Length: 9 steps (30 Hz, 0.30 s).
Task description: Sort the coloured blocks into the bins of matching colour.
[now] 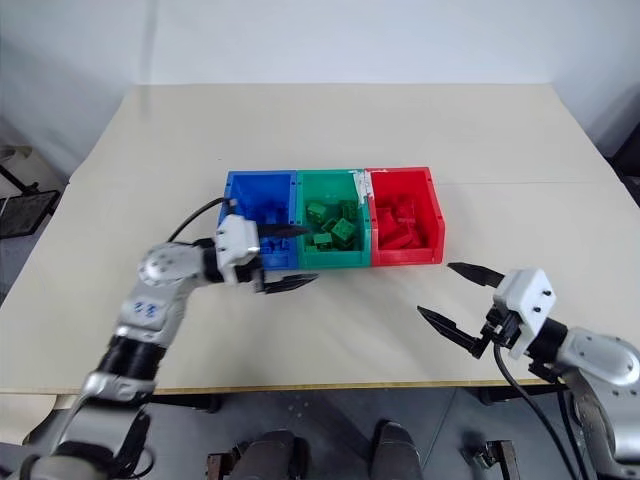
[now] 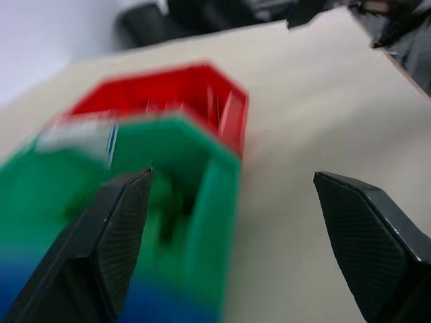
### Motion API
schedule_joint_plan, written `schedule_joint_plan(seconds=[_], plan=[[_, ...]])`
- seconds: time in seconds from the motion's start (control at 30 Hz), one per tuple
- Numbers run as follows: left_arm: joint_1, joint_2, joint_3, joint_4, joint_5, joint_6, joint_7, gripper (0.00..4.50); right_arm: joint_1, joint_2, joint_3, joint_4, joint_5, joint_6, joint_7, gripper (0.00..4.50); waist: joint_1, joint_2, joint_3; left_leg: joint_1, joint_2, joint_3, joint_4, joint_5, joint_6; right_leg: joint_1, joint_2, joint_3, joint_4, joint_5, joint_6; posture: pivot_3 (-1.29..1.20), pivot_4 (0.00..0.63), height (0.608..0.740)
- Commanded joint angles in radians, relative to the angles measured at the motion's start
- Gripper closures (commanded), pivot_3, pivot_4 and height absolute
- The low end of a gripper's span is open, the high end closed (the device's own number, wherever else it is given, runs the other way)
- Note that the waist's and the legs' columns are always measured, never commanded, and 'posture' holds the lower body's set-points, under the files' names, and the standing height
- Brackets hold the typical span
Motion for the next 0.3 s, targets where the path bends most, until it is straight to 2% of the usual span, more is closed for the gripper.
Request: schedule_joint_plan(seconds=[0.03, 0.13, 0.3], plan=[[0.103, 0.079, 0.078, -0.094, -0.024, -0.018, -0.008, 0.43, -0.1, -0.02, 0.051, 0.092, -0.02, -0.051, 0.086, 0.0, 0.004, 0.0, 0.0, 0.0, 0.0, 0.0, 0.0, 0.0, 0.0, 0.001, 0.0, 0.0, 0.0, 0.0, 0.0, 0.0, 0.15, 0.74], [0.211, 0.139, 0.157, -0.123, -0.02, -0.021, 0.029, 0.43, -0.188, -0.015, 0.092, 0.153, -0.031, -0.057, 0.116, 0.0, -0.006, 0.0, 0.0, 0.0, 0.0, 0.001, -0.001, 0.0, 0.0, -0.001, 0.0, 0.0, 0.0, 0.0, 0.0, 0.0, 0.15, 0.74], [0.267, 0.146, 0.207, -0.156, 0.01, -0.027, 0.13, 0.43, -0.222, -0.001, 0.096, 0.189, -0.037, -0.061, 0.109, 0.0, 0.003, 0.0, 0.0, 0.0, 0.0, -0.001, -0.001, 0.0, -0.001, -0.001, 0.0, -0.001, 0.001, 0.0, 0.0, 0.0, 0.15, 0.74]])
